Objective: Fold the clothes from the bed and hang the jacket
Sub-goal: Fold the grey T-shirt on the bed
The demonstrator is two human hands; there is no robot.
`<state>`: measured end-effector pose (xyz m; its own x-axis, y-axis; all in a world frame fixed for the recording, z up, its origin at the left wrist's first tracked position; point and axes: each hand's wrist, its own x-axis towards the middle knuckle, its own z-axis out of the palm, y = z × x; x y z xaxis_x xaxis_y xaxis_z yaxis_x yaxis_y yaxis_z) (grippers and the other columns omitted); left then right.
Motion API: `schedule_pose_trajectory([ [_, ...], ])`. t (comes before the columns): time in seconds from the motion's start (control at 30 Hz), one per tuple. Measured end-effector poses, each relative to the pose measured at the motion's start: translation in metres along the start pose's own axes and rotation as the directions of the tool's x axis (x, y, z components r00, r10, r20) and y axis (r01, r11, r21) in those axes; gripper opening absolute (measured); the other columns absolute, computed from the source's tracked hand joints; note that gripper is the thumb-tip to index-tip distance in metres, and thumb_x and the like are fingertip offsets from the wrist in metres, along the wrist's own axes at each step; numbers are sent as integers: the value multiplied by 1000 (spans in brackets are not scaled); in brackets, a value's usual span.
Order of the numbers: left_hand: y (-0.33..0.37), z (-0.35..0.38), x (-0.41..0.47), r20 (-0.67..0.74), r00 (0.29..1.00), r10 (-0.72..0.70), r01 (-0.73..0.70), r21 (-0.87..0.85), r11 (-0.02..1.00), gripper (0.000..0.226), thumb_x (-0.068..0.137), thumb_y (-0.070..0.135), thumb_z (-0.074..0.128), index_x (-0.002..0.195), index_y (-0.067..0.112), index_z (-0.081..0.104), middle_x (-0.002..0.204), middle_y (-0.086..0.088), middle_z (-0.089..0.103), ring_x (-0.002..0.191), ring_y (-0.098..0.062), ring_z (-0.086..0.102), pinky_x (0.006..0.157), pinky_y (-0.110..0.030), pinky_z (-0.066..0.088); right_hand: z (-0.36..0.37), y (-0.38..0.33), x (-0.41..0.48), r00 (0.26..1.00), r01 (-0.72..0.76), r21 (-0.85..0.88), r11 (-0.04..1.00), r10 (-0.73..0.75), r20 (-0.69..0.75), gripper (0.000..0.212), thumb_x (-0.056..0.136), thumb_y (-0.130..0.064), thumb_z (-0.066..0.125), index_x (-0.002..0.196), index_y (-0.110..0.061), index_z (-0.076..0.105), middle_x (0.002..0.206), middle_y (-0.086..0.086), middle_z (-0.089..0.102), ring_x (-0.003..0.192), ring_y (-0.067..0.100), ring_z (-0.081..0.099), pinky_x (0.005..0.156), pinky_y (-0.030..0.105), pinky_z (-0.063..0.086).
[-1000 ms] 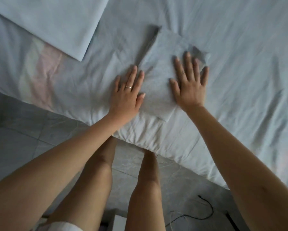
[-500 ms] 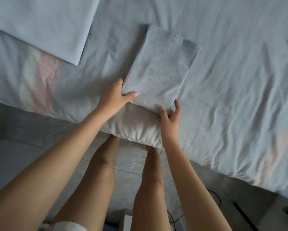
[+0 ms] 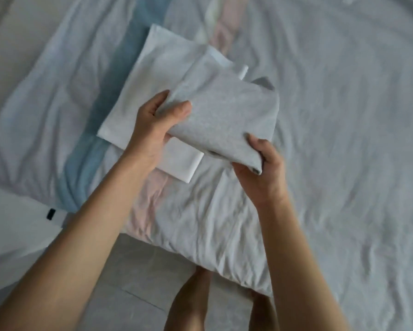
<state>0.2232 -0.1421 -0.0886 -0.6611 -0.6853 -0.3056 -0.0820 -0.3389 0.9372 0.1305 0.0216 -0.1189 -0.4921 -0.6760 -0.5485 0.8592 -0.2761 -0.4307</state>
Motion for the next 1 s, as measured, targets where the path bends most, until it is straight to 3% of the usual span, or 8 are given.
schedule_pose_trajectory([
  [0.07,3,-31,16,-98,995,4,2,68,998,21,59,31,75,73,21,62,71,12,63,69,-4,59,60,-21,48,15,18,29,999,5,-81,997,-1,46,16,82,-10,55,96,-13,62,87,-4,65,83,6,62,74,19,49],
  [0.17,-39,-82,32,-306,948,-88,174,268,948,23,68,32,78,73,23,58,76,4,59,75,-12,57,62,-28,49,5,70,64,982,-173,-226,959,151,-112,13,92,-13,53,104,-16,59,93,-3,67,84,9,64,67,22,55],
  [0.27,-94,-117,28,-423,867,-265,336,102,936,18,84,18,71,97,14,59,103,-11,63,90,-19,62,69,-29,55,-22,117,75,941,-305,-445,842,196,-275,5,95,-17,57,96,-18,61,108,9,66,87,17,64,68,28,59],
  [0.33,-112,-122,24,-445,849,-286,322,6,947,23,85,17,70,104,13,58,112,-13,64,96,-19,64,76,-31,56,-30,126,77,945,-279,-549,788,126,-301,4,94,-19,59,93,-20,63,99,5,68,85,15,66,74,29,58],
  [0.43,-116,-114,27,-499,839,-217,274,43,961,23,79,12,75,95,15,59,96,-3,66,87,-16,64,83,-36,53,-29,123,76,944,-262,-610,747,68,-323,7,92,-18,62,86,-19,65,85,-2,67,80,11,66,79,28,57],
  [0.63,-114,-124,31,-528,823,-209,251,7,968,21,79,12,74,91,19,59,93,-3,64,89,-19,62,90,-50,51,-28,116,78,936,-345,-639,688,199,-290,17,89,-3,63,104,3,66,87,8,67,74,11,65,69,18,57],
  [0.77,-117,-126,33,-517,821,-242,267,-27,963,18,83,10,71,95,16,59,97,-5,65,92,-20,64,95,-51,49,-15,91,99,950,-254,-682,686,46,-308,11,90,-1,59,83,-9,62,73,7,59,52,2,60,56,15,53],
  [1.0,-122,-126,32,-517,810,-278,277,-80,958,33,82,18,73,111,11,58,103,-4,65,95,-19,64,89,-45,50,14,27,174,959,-128,-665,736,-79,-272,6,93,-12,59,89,-17,57,87,-1,62,73,8,61,64,21,53],
])
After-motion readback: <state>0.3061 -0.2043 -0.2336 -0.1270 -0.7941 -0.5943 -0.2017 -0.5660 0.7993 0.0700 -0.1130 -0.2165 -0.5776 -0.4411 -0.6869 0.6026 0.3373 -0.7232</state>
